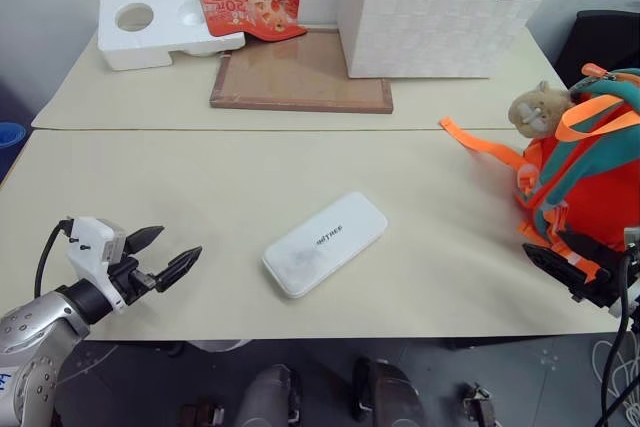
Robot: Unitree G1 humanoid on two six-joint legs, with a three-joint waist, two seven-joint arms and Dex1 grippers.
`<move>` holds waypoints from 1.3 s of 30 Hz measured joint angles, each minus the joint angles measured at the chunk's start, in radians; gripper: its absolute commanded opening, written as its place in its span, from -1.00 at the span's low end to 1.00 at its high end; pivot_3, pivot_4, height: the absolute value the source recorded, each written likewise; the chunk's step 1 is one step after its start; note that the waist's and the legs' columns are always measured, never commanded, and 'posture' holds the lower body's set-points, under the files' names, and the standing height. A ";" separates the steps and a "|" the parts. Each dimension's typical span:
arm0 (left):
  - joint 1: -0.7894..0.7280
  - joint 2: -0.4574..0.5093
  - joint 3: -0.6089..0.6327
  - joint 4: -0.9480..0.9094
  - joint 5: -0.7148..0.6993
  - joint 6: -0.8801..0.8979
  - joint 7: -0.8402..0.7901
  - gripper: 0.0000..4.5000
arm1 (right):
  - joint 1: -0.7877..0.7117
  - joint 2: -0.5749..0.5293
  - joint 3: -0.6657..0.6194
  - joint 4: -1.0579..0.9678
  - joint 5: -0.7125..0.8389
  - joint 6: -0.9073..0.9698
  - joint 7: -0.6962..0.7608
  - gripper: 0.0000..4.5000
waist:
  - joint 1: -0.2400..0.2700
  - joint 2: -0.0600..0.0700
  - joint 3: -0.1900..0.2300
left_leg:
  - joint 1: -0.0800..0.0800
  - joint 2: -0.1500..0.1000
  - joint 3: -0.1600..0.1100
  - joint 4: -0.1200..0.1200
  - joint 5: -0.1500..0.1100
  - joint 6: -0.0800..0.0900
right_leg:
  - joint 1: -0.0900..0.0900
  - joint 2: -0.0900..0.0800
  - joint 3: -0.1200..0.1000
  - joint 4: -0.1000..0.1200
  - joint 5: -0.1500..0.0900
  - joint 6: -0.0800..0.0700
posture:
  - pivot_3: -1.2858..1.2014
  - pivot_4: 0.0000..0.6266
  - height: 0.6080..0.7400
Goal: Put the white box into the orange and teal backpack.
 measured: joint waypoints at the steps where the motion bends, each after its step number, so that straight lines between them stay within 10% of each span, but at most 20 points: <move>1: -0.006 0.004 0.000 0.000 -0.001 0.001 0.000 0.99 | 0.004 0.000 -0.020 -0.022 0.024 0.017 -0.005 0.99 | 0.000 0.000 0.000 | 0.000 0.000 0.000 0.000 0.000 0.000 | 0.000 0.000 0.000 0.000 0.000 0.000 | 0.03 -0.52 1.00; 11: -0.031 0.010 -0.012 -0.007 -0.018 0.009 -0.021 0.82 | 0.050 -0.042 -0.063 -0.093 0.086 0.088 0.027 0.75 | 0.002 0.000 0.000 | 0.000 0.000 0.000 0.000 0.000 0.000 | 0.000 0.000 0.000 0.000 0.000 0.000 | 0.03 -0.52 1.00; 23: -0.038 0.196 -0.287 -0.031 0.072 -0.078 -0.291 -0.73 | -0.240 -0.093 0.376 -0.070 -0.149 -0.089 0.158 -1.00 | 0.006 0.003 -0.001 | 0.000 0.001 0.001 0.000 0.001 -0.001 | -0.001 0.002 0.000 0.000 0.000 -0.001 | 0.03 -0.52 1.00; 25: -0.096 0.193 -0.328 0.005 0.098 -0.091 -0.295 -0.98 | -0.312 -0.087 0.463 -0.025 -0.222 -0.128 0.160 -1.00 | 0.003 0.002 -0.001 | 0.000 0.001 0.001 0.001 0.003 0.004 | -0.001 0.002 0.000 0.001 0.000 -0.001 | 0.03 -0.52 1.00; 39: -0.278 0.177 -0.528 0.138 0.203 -0.135 -0.360 -0.99 | -0.691 0.202 0.799 0.308 -0.525 -0.207 0.016 -1.00 | -0.004 0.002 -0.001 | -0.001 0.001 0.005 0.002 0.005 0.005 | -0.003 0.002 -0.002 0.007 0.000 -0.001 | 0.03 -0.52 1.00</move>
